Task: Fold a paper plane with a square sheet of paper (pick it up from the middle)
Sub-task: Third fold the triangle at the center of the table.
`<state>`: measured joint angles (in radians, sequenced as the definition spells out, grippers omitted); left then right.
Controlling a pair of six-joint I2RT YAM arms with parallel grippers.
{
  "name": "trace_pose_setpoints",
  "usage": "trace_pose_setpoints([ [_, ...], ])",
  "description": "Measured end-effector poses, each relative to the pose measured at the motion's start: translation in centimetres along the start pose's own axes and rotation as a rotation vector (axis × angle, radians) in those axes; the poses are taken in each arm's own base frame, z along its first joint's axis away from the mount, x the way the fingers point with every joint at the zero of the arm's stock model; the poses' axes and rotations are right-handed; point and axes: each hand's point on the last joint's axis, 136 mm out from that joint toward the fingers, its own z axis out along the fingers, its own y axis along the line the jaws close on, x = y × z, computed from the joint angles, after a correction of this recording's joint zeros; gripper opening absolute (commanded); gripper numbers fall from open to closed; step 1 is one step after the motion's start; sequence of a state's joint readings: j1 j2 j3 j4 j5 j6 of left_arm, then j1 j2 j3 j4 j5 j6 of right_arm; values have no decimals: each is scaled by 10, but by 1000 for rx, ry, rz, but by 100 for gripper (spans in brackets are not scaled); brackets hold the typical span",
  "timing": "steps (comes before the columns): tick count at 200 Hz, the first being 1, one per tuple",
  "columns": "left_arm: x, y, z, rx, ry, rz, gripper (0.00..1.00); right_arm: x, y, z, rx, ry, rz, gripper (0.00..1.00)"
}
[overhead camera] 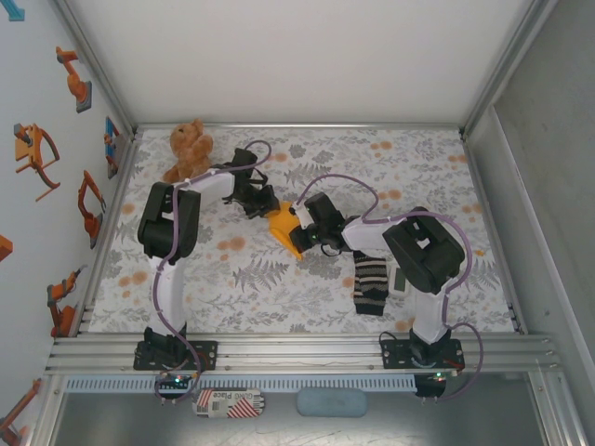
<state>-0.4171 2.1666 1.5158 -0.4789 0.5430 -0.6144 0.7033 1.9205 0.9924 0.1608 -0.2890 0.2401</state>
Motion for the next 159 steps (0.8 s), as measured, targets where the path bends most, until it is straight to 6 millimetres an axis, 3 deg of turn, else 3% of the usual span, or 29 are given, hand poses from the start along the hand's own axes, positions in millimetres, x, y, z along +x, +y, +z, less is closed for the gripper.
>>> trace_pose_setpoints([
  [159,1,3,7,-33,29,29,4,0,1,0,-3,0,16,0],
])
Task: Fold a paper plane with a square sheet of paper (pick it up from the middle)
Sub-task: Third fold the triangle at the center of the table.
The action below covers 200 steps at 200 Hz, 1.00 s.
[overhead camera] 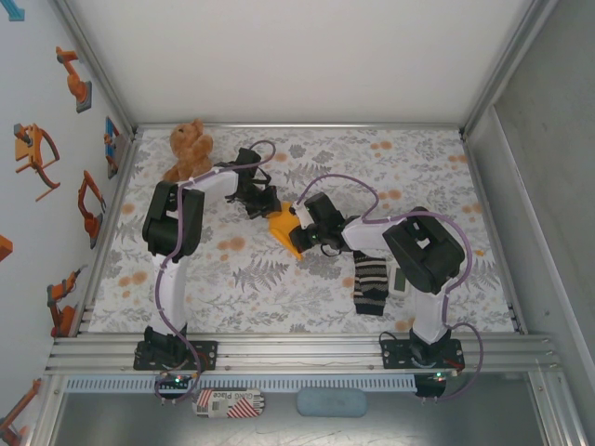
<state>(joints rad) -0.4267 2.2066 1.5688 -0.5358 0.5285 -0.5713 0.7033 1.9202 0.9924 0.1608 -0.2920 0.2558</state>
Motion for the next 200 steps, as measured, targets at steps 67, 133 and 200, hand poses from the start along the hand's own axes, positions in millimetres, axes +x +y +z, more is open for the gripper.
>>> trace_pose_setpoints([
  [67,0,0,0,-7,-1,5,4,-3,-3,-2,18,-11,-2,0],
  [133,1,0,1,-8,-1,6,4,-3,-3,-2,18,-10,-1,0],
  [200,1,0,1,-8,-1,6,4,1,-3,-2,21,6,14,0],
])
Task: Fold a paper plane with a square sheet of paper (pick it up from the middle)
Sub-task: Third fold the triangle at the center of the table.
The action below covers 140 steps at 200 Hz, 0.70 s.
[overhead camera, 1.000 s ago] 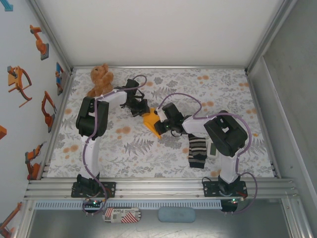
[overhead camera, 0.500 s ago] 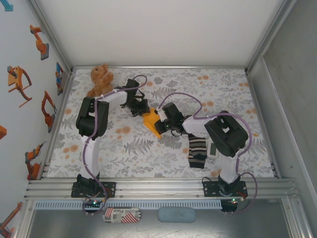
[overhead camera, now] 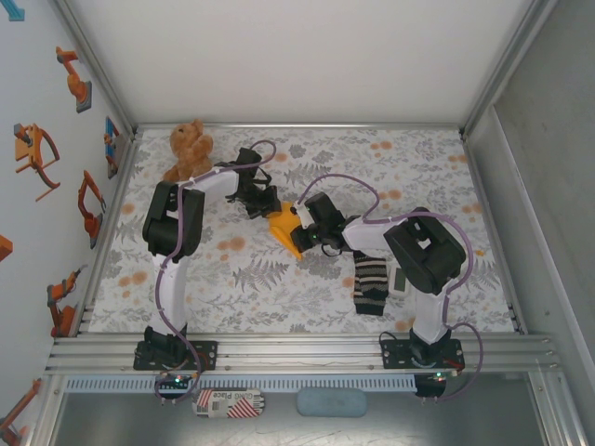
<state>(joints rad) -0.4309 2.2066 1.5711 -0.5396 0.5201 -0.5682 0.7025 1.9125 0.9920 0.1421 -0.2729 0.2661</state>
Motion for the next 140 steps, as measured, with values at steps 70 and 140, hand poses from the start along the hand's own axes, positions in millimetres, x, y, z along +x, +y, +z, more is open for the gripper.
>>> trace_pose_setpoints([
  [70,0,0,0,-1,2,-1,4,1,0,0,1,4,1,0],
  [140,0,0,0,-2,3,-2,4,-1,0,-1,2,8,3,0],
])
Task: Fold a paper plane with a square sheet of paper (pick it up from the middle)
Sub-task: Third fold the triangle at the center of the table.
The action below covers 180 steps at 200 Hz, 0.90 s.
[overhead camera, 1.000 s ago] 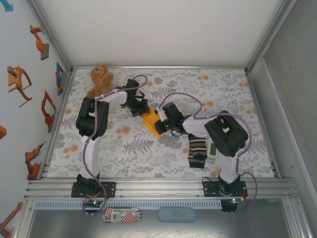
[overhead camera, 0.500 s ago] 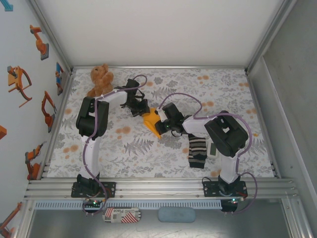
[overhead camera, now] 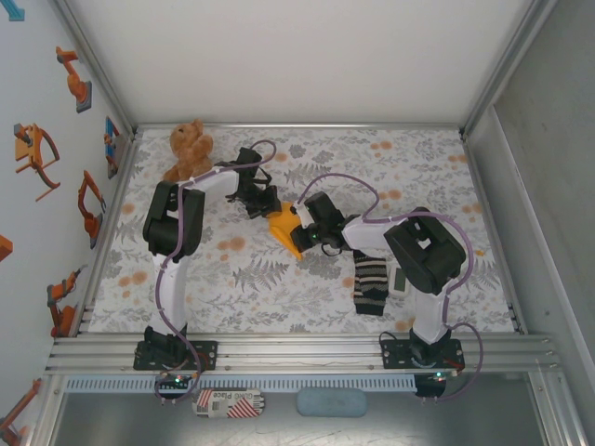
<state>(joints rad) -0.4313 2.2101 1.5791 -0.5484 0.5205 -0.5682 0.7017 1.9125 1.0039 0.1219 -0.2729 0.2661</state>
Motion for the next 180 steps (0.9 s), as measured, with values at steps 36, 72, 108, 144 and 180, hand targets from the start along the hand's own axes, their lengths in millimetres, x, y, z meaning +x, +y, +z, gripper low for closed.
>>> trace_pose_setpoints([
  [36,0,0,0,-1,0,0,4,0,-1,0,2,3,2,0],
  [72,0,0,0,-1,0,0,4,-2,-2,-1,3,0,4,0],
  [108,0,0,0,-1,0,0,4,0,-2,0,5,6,6,0],
  [144,0,0,0,-1,1,0,4,0,-2,2,0,10,7,0],
  [180,0,0,-1,-3,0,-1,4,-1,-1,3,-8,12,7,0],
])
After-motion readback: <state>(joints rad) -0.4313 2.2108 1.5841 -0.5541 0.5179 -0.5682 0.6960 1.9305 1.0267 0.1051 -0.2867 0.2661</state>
